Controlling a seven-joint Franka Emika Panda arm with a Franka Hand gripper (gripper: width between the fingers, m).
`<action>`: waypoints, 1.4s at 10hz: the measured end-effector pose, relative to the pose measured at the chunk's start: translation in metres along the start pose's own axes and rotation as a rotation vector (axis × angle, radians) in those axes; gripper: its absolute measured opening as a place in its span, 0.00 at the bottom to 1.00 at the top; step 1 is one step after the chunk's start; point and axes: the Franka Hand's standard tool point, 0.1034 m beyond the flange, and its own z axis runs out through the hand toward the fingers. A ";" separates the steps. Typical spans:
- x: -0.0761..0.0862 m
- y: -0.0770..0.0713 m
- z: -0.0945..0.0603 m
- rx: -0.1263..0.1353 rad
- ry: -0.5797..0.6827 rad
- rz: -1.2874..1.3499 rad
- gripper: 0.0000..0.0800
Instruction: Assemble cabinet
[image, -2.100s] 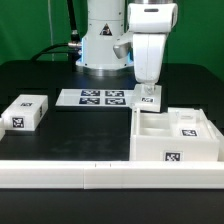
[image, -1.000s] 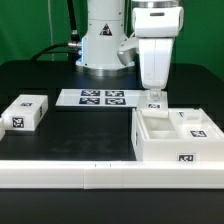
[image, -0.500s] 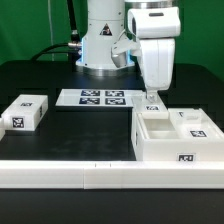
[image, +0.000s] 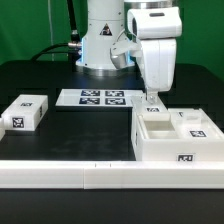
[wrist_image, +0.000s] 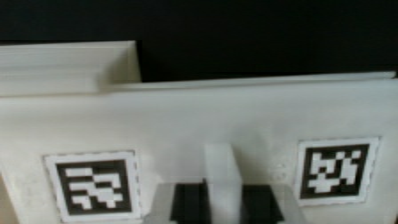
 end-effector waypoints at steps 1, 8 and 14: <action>0.000 0.008 -0.001 -0.003 0.003 0.004 0.09; -0.005 0.031 -0.002 0.010 0.006 0.004 0.09; -0.005 0.078 -0.001 0.000 0.026 0.014 0.09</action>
Offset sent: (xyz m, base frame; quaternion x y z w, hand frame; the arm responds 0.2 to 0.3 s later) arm 0.0000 0.0000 0.0000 0.0000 0.0000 0.0000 1.0000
